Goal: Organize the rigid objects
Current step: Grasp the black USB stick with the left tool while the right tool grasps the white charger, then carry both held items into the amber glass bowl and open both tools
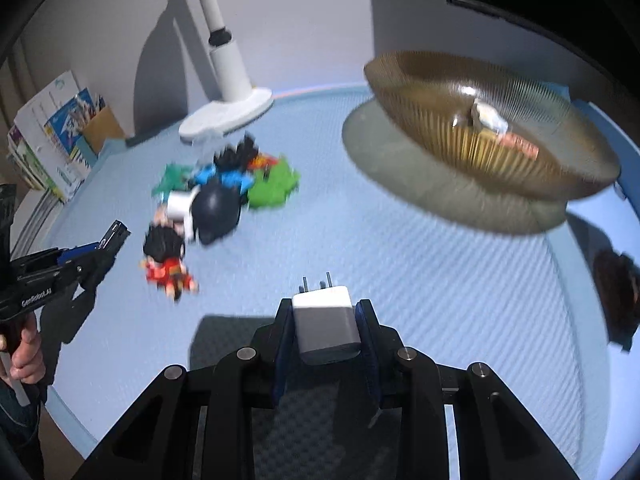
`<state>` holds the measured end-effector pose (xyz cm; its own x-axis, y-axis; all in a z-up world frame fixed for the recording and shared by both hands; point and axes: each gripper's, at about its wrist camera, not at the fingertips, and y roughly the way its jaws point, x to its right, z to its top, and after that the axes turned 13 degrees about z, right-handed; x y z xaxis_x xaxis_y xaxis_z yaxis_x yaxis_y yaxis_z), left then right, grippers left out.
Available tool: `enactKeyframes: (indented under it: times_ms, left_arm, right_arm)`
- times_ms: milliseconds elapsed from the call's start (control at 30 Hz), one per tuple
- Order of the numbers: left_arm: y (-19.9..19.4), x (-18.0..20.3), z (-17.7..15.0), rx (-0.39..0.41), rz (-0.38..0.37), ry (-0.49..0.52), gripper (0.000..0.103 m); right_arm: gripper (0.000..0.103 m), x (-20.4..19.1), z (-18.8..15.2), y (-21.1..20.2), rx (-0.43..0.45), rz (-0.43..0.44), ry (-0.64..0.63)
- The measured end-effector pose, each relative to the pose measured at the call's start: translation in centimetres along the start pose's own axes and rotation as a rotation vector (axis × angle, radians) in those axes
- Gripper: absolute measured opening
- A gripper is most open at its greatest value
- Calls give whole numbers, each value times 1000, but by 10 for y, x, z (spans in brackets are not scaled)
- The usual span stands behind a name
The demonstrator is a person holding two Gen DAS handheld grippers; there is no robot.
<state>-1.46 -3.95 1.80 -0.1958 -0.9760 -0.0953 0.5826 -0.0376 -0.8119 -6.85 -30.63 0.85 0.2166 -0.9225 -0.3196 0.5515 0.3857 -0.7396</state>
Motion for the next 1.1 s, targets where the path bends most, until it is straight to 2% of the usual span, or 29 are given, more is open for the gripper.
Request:
enactKeyframes:
  times_ms: [67,100,167,200,300,367,467,600,733,833,900,967,1033,1100]
  left_arm:
    - [-2,5,-4,19,31,1,27]
    - [-2,6,-4,18,39,2,37]
    - [-2,9,-3,22,57,6,37]
    - [-1,11,-3,21,63,9,36]
    - [-3,19,-4,38,85,28,21]
    - [-9,20,-3,48,70,13,21]
    - [-31,21,7,103,46,-9,21]
    - [-63,35,47,202,-22,-7,21]
    - [-89,83,111,301,-119,73,21]
    - [-89,129,154,318,-196,137,21]
    - [-78,157,171,299,-201,170,21]
    - [-53,186,182,242,-211,217,21]
    - [-29,210,184,186,-191,247,21]
    - [-14,224,185,161,-213,258,21]
  right_arm:
    - [31,-4,-2,0,13,-14,-12]
    - [31,-4,-1,2,10,-16,-9]
    - [32,-3,-1,1,11,-12,0]
    - [32,-3,-1,1,14,-10,4]
    - [27,-5,-4,-2,27,-22,-1]
    - [27,-7,-6,-8,37,-10,-1]
    - [27,-5,1,-32,96,17,17]
    - [27,6,27,-78,208,-21,33]
    - [27,32,67,-112,266,-143,73]
    - [27,59,94,-114,217,-276,132]
    - [27,79,106,-109,180,-298,175]
    - [27,94,112,-101,139,-307,205]
    - [27,109,112,-93,97,-305,223]
    - [27,115,113,-88,65,-319,217]
